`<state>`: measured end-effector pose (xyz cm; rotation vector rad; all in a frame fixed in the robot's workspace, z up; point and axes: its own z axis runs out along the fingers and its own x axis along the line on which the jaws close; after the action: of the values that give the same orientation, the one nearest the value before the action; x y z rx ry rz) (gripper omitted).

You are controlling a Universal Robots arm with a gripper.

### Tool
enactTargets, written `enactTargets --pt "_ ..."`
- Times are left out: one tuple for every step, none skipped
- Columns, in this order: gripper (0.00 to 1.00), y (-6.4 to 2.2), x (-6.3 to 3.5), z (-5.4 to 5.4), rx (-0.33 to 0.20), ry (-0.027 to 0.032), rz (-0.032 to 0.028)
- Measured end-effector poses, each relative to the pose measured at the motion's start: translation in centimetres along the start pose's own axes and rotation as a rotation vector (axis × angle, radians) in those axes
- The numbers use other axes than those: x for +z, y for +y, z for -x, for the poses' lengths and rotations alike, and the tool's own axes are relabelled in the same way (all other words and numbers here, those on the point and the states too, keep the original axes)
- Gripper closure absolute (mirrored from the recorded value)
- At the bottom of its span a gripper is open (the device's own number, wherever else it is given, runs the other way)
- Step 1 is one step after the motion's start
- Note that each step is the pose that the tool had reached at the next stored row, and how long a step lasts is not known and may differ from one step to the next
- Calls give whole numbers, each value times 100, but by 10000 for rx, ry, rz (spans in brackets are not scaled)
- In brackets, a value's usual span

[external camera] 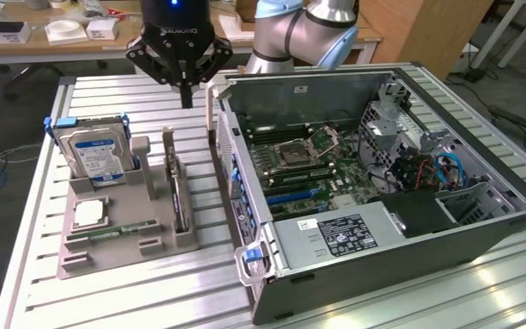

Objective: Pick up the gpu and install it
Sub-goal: 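Reach for the gpu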

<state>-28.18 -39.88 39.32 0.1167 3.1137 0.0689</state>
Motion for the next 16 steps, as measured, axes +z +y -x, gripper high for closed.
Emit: enactTargets --pt "90 -2 -1 -24 0 0 -1" --pt "90 -4 -1 -47 -1 -1 1" --pt "90 -6 -2 -71 -1 -1 0" --pt "90 -7 -2 -94 -1 -1 0" --pt "90 -9 -3 -119 -1 0 0" --pt "90 -11 -4 -143 -1 0 0" --pt "90 -13 -4 -167 -1 0 0" --pt "90 -14 -5 -194 0 0 0" --pt "90 -16 -5 -218 0 0 0" --pt "90 -18 -6 -242 0 0 0" --pt "90 -20 -7 -264 0 0 0" --pt "90 -21 -7 -280 0 0 0" --pt "90 -22 -7 -285 0 -2 0" --pt "90 -22 -7 -285 -1 0 0" --pt "90 -22 -7 -285 -1 -1 0" --pt "90 -22 -7 -285 -1 -1 0"
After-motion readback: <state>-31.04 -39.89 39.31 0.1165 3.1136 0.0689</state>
